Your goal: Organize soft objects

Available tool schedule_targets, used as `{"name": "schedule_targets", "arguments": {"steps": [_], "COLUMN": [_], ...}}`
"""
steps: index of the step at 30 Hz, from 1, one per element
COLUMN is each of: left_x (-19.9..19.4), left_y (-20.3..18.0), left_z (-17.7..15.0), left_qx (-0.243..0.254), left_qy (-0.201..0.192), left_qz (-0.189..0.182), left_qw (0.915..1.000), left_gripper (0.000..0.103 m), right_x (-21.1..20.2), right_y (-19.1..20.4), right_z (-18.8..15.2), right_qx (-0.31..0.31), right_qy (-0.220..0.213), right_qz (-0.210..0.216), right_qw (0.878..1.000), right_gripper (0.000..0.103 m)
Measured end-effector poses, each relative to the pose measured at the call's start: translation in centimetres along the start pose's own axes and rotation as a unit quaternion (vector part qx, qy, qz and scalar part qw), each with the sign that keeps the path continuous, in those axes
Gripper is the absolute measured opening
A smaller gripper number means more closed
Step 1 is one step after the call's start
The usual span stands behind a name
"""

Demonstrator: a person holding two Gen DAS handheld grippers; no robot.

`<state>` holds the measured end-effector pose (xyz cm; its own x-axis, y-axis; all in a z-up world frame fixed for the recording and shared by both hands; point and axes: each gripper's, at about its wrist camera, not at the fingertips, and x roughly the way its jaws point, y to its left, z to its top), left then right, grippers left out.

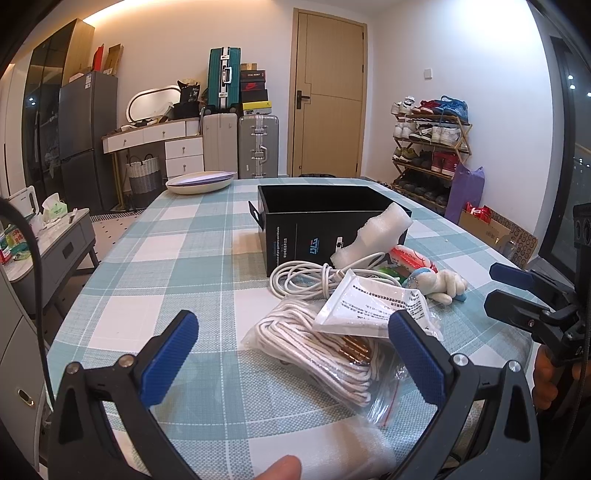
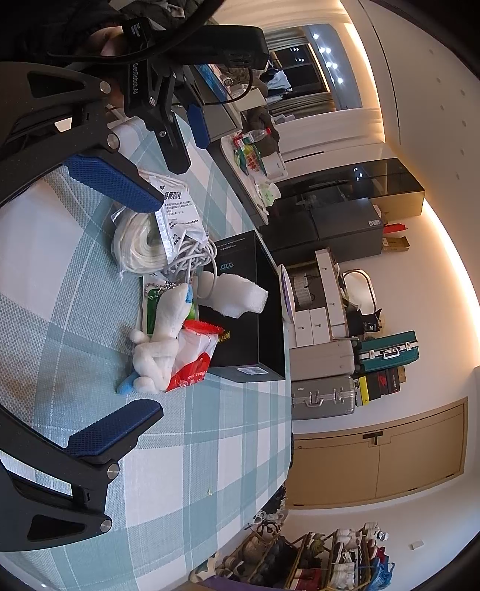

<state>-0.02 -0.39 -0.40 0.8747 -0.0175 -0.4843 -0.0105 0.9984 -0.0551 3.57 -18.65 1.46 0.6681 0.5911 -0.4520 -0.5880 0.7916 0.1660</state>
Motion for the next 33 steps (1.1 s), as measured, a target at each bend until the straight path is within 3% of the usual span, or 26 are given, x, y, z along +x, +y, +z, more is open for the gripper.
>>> {"name": "schedule_targets", "arguments": {"steps": [33], "left_x": [0.28], "left_y": [0.14], "left_z": [-0.07], "left_qx": [-0.004], "left_qy": [0.008], "left_qz": [-0.007], "left_qw": [0.9999], "left_gripper": [0.103], "right_x": [0.08], "right_y": [-0.72], "right_z": [0.89], "right_qx": [0.016], "right_qy": [0.012], "right_qz": [-0.009], "right_qw": [1.0], "right_gripper": [0.103]}}
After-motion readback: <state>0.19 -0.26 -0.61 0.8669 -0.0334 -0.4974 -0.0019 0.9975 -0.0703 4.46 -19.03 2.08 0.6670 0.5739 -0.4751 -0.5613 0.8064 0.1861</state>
